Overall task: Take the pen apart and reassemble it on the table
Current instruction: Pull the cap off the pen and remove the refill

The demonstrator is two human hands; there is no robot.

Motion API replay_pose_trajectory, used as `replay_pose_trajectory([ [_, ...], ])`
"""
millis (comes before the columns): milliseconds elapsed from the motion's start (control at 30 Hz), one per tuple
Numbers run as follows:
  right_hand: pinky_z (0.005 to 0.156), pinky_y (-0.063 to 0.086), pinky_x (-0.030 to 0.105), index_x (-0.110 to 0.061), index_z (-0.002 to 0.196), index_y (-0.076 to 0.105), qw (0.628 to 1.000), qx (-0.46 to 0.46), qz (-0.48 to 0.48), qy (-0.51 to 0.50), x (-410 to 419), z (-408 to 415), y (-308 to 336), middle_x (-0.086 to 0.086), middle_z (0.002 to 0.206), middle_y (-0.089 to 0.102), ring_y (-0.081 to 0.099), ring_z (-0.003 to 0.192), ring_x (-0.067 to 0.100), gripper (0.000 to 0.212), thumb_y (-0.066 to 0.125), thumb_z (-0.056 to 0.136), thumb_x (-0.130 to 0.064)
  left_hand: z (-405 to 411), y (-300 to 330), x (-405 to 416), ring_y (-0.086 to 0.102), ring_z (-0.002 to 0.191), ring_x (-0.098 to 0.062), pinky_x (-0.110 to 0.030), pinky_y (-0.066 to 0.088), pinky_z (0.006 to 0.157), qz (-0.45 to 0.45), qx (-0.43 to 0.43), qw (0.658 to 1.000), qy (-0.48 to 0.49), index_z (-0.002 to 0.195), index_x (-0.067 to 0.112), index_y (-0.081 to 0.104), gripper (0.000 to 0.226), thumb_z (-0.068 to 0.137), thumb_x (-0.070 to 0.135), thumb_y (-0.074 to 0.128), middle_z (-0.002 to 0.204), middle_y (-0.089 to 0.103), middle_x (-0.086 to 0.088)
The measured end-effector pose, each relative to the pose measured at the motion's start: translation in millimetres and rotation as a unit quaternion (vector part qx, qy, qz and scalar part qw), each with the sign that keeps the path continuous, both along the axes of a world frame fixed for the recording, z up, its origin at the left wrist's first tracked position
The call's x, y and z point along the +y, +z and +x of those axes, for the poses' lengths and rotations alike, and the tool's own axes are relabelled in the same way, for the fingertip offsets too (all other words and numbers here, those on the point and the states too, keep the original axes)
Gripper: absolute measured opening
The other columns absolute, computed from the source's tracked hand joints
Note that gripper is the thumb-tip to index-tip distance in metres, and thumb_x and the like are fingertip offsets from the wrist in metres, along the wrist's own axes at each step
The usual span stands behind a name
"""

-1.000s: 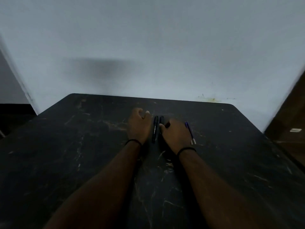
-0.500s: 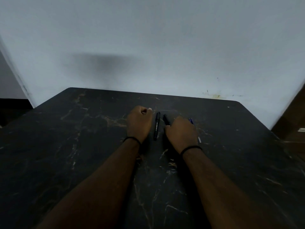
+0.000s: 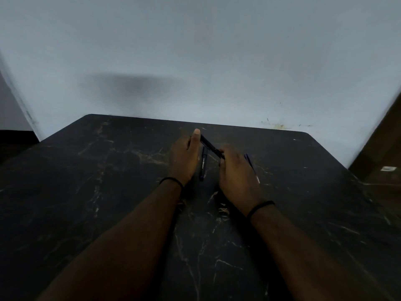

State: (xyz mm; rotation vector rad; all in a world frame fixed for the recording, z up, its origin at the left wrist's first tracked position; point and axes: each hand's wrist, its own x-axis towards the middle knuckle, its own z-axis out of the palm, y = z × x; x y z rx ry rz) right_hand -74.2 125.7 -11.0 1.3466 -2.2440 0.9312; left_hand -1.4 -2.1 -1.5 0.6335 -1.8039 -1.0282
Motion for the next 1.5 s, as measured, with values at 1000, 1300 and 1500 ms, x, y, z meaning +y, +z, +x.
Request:
replay_pose_trajectory([
  [1000,0.063,0.037,0.034,-0.027,0.068,0.037,0.994,-0.081,0.077,0.012,-10.4,14.3,9.2,-0.006,0.067,0.046,0.047,0.062,0.011,0.04,0.034,0.105,-0.039,-2.8,-6.4,1.9,0.032,0.047,-0.007,-0.029,0.029,0.052,-0.124,-0.028,0.991,0.034,0.057,0.027,0.032,0.047,0.104,0.03,0.034,0.053,0.033,0.006],
  [1300,0.06,0.036,0.034,-0.023,0.061,0.042,0.992,-0.107,0.064,0.01,-12.5,14.9,14.0,-0.004,0.06,0.046,0.048,0.059,0.015,0.05,0.036,0.104,-0.047,1.9,-1.9,6.3,0.036,0.045,-0.005,-0.023,0.024,0.048,-0.134,-0.03,0.989,0.05,0.055,0.029,0.03,0.048,0.103,0.03,0.033,0.052,0.034,0.007],
  [1500,0.046,0.023,0.029,-0.018,0.049,0.043,0.99,-0.133,0.04,0.003,-3.9,17.0,10.7,-0.001,0.048,0.046,0.047,0.047,0.012,0.067,0.036,0.098,-0.064,6.8,1.3,1.9,0.033,0.049,-0.008,-0.035,0.03,0.053,-0.132,-0.034,0.988,0.075,0.056,0.027,0.031,0.046,0.101,0.033,0.032,0.053,0.035,0.007],
])
